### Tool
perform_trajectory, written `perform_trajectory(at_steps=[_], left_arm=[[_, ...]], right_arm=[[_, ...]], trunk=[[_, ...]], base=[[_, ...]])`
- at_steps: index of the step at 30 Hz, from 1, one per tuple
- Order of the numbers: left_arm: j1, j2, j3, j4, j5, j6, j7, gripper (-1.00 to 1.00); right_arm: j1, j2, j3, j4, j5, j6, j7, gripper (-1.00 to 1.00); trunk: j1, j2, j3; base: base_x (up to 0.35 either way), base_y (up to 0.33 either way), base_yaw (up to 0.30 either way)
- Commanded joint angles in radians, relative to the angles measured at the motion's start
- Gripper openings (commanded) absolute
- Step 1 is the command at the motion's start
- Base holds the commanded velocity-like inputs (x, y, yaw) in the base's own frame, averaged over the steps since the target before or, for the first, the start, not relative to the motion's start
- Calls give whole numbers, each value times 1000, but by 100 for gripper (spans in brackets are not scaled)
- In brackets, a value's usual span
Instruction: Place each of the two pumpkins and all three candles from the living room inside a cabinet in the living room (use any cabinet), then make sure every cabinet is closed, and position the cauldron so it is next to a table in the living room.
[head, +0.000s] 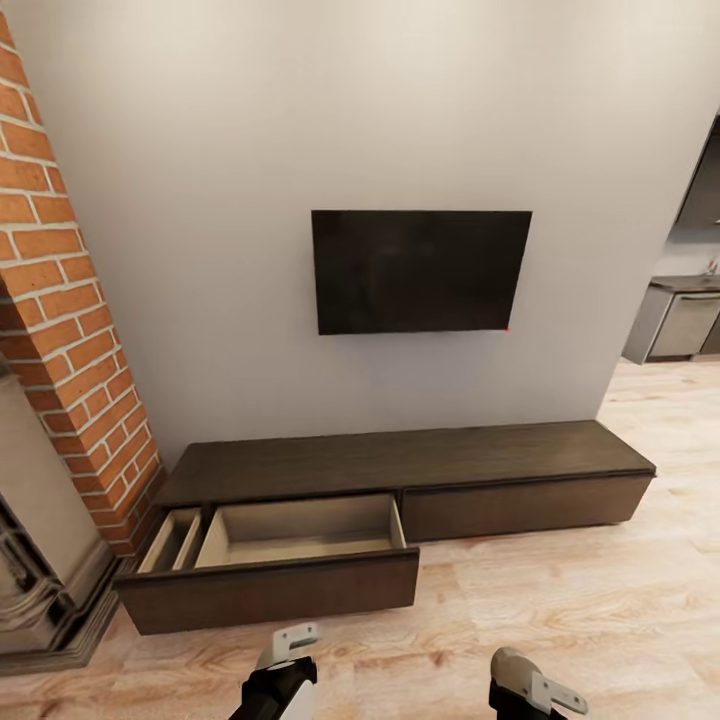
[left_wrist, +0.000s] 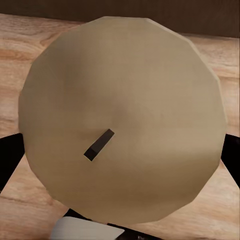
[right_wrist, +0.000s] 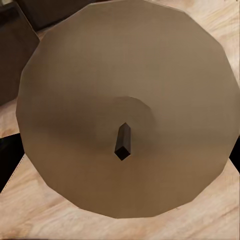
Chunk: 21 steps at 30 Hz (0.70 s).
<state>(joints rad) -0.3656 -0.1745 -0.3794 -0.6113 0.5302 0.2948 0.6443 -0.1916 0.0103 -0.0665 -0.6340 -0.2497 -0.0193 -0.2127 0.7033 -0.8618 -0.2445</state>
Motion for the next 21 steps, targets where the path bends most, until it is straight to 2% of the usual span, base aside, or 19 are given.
perform_trajectory(at_steps=[1, 16, 19, 21], left_arm=[[-1, 0, -3, -1, 2, 5, 7, -100], [-1, 0, 5, -2, 2, 22, 9, -100], [-1, 3, 8, -26, 3, 92, 7, -100], [-1, 8, 17, -78, 3, 162, 5, -100]], right_arm=[[0, 0, -1, -2, -11, -2, -1, -100], [0, 1, -1, -11, -12, 53, -3, -100], [0, 1, -3, -28, -12, 137, -2, -100], [0, 2, -4, -72, -14, 232, -2, -100]], trunk=[[-4, 6, 2], [-61, 111, 49], [-73, 132, 58], [-80, 146, 65]], base=[[0, 0, 228], [0, 0, 19], [0, 0, 0], [0, 0, 0]])
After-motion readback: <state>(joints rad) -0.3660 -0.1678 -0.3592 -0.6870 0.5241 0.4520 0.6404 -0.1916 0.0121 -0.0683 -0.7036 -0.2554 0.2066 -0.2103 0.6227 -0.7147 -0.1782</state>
